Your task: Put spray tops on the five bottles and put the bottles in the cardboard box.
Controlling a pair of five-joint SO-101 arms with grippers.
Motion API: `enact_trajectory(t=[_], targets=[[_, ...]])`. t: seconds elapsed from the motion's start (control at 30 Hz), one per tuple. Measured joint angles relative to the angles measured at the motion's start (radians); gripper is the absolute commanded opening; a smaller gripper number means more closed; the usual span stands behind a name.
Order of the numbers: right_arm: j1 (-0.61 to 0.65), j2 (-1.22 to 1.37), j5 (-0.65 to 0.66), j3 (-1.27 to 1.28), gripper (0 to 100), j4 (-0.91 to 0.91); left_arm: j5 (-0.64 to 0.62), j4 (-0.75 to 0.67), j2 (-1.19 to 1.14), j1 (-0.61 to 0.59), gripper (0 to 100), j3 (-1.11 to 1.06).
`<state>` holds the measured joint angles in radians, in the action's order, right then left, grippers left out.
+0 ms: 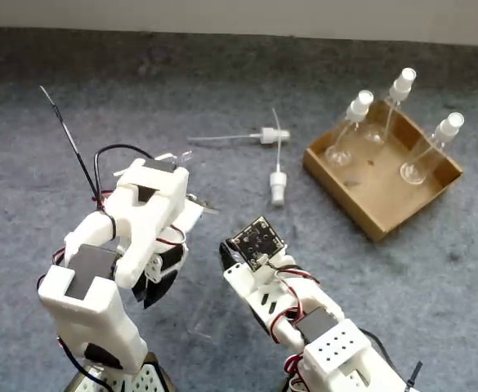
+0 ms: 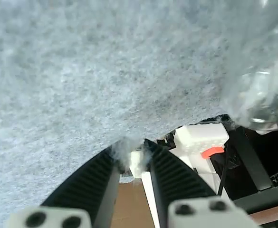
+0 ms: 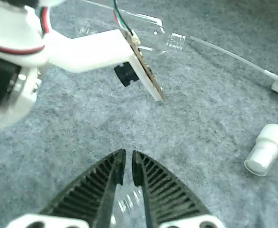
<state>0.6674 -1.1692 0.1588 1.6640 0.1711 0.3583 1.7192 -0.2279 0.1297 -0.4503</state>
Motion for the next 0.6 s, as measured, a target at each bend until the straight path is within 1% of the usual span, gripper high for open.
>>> enact_trajectory(t=[0.13, 0.2, 0.3, 0.4, 0.47, 0.6], targets=[[0.000, 0.000, 0.000, 0.000, 0.9, 0.000, 0.000, 0.000, 0.000, -0.005, 4, 0.032], [-0.009, 0.000, 0.000, 0.000, 0.9, 0.000, 0.000, 0.000, 0.000, -0.038, 4, 0.084], [-0.063, 0.000, 0.000, 0.000, 0.9, 0.000, -0.009, 0.000, 0.000, -0.112, 4, 0.175], [-0.123, 0.000, 0.000, 0.000, 1.0, 0.000, -0.100, 0.000, 0.000, -0.173, 4, 0.242], [-0.144, 0.000, 0.000, 0.000, 1.0, 0.000, -0.149, 0.000, 0.000, -0.183, 4, 0.270], [-0.155, 0.000, 0.000, 0.000, 1.0, 0.000, -0.172, 0.000, 0.000, -0.180, 4, 0.316]])
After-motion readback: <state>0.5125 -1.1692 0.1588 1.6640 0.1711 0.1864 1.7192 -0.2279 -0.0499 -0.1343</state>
